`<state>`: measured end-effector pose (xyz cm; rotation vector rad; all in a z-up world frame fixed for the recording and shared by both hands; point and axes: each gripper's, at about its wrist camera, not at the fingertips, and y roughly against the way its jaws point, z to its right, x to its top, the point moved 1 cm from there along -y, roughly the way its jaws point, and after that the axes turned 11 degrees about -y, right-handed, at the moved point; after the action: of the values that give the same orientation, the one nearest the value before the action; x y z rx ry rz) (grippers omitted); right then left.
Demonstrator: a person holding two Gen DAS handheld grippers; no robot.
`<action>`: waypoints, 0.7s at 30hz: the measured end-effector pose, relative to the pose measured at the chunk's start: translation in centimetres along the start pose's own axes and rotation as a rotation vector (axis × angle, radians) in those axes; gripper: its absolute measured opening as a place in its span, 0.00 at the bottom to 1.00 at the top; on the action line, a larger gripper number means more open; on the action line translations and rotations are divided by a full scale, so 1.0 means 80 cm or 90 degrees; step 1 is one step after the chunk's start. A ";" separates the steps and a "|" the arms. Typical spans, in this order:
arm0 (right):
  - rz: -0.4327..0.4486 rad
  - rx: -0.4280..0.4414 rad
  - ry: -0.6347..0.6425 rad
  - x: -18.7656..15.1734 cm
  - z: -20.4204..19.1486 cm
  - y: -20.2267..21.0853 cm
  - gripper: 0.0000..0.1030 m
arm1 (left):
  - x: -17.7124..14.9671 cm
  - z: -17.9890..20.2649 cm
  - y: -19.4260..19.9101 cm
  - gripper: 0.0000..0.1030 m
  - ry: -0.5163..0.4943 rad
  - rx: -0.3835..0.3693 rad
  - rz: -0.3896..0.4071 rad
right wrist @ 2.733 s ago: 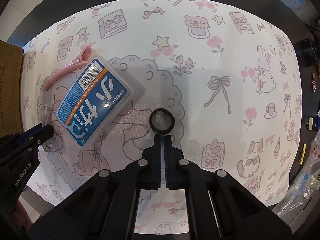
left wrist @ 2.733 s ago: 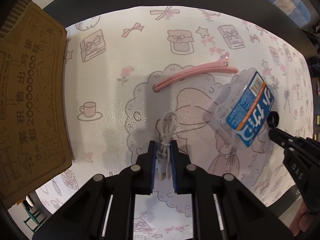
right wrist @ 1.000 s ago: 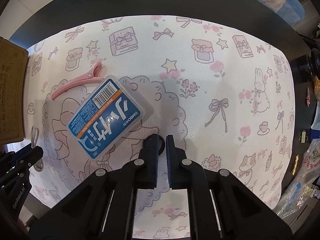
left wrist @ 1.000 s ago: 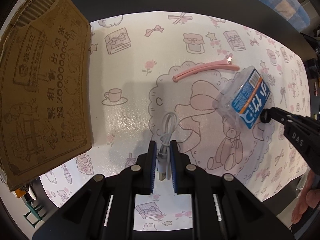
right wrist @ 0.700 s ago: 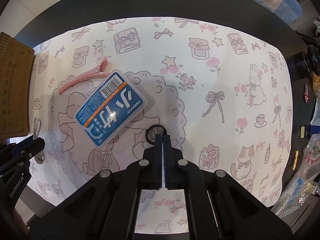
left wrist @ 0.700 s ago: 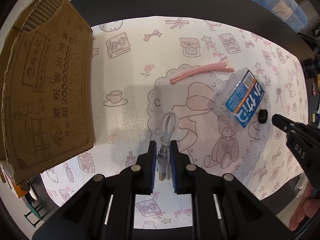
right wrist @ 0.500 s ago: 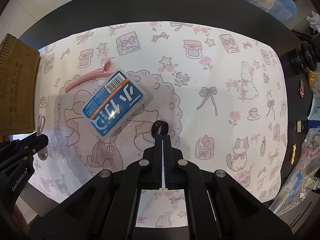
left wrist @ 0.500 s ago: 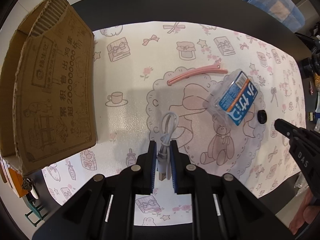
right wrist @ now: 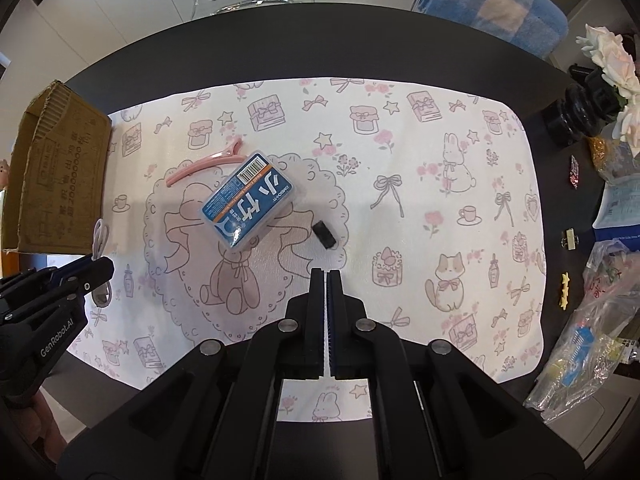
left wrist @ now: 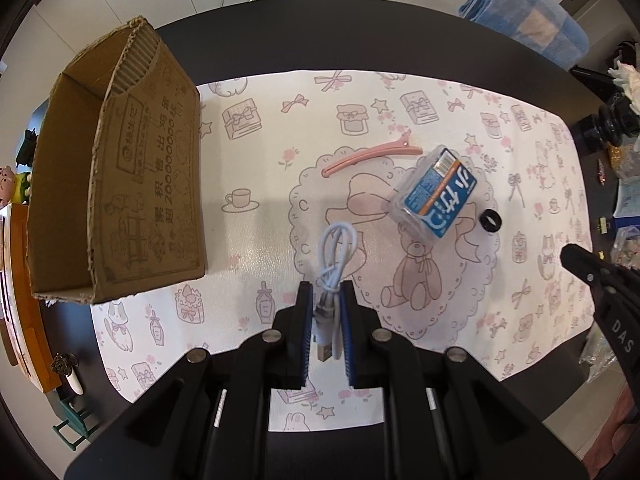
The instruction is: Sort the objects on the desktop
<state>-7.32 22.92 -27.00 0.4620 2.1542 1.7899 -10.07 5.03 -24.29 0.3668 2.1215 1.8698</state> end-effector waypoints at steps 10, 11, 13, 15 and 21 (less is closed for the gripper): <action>0.021 -0.006 0.009 -0.027 0.000 0.037 0.01 | -0.024 0.002 0.036 0.13 -0.004 -0.006 0.015; 0.019 -0.006 0.011 -0.026 -0.003 0.035 0.01 | -0.023 0.002 0.035 0.13 -0.003 -0.006 0.015; 0.017 -0.007 0.017 -0.023 -0.007 0.027 0.02 | -0.017 -0.002 0.029 0.13 0.000 -0.005 0.014; 0.016 -0.011 0.024 -0.019 -0.011 0.017 0.03 | -0.015 -0.004 0.023 0.13 0.001 -0.004 0.010; 0.007 -0.016 0.030 -0.008 -0.013 -0.016 0.46 | -0.007 -0.010 0.001 0.13 0.002 -0.004 -0.007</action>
<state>-7.22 21.51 -28.08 0.4303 2.1620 1.8499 -9.84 4.11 -24.09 0.3501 2.1150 1.8721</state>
